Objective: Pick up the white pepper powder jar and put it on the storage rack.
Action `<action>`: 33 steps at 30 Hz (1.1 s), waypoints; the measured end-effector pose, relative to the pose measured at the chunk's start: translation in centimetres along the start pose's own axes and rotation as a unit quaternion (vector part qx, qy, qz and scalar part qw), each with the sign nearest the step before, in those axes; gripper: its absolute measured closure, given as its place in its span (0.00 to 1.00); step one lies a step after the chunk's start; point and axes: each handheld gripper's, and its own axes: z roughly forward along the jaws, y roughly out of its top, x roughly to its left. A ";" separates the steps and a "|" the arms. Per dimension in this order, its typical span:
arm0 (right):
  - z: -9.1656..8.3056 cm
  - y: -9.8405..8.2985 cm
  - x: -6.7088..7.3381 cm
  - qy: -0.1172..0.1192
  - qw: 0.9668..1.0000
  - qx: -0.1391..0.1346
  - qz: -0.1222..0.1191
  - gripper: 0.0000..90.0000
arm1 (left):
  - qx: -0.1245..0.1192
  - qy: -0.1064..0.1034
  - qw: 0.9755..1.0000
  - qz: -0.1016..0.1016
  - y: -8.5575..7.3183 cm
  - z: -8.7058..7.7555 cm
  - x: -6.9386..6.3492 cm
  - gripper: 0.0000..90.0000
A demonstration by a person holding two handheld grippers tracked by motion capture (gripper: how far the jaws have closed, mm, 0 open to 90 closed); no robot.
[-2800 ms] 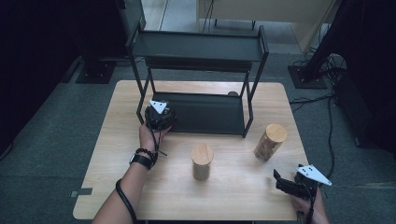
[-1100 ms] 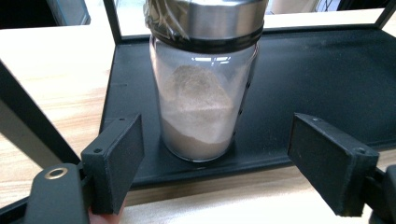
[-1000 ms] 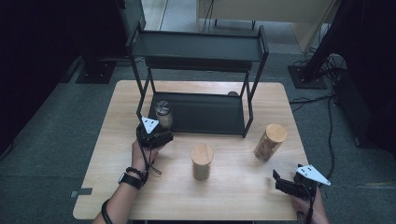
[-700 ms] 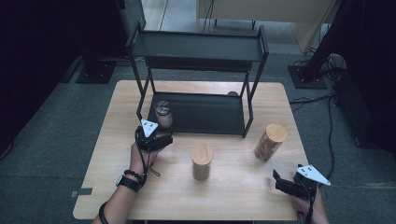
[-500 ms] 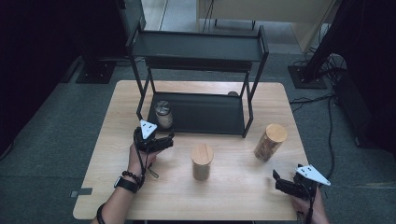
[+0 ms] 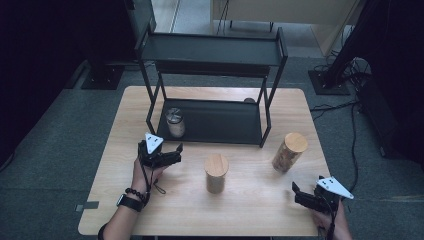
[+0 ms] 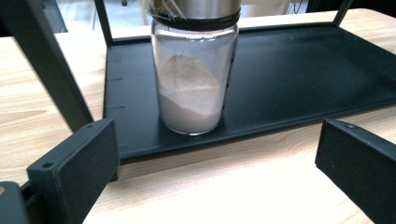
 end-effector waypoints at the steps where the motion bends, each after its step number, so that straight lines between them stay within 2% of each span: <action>1: 0.0 0.0 0.0 0.000 1.000 0.000 0.000 0.01 | 0.000 -0.001 1.000 0.000 -0.1 -0.1 0.1 0.00; 22: 0.0 0.0 0.1 -0.001 1.000 0.001 0.001 0.01 | 0.010 0.021 1.000 -0.007 -1.9 -1.6 2.0 0.00; 28: 0.0 0.0 0.0 -0.002 1.000 0.001 0.001 0.01 | 0.010 0.026 1.000 -0.003 -2.5 -1.8 2.3 0.00; 33: 0.0 0.0 0.0 -0.001 1.000 0.001 0.003 0.01 | 0.012 0.033 0.999 -0.011 -3.0 -2.0 2.8 0.00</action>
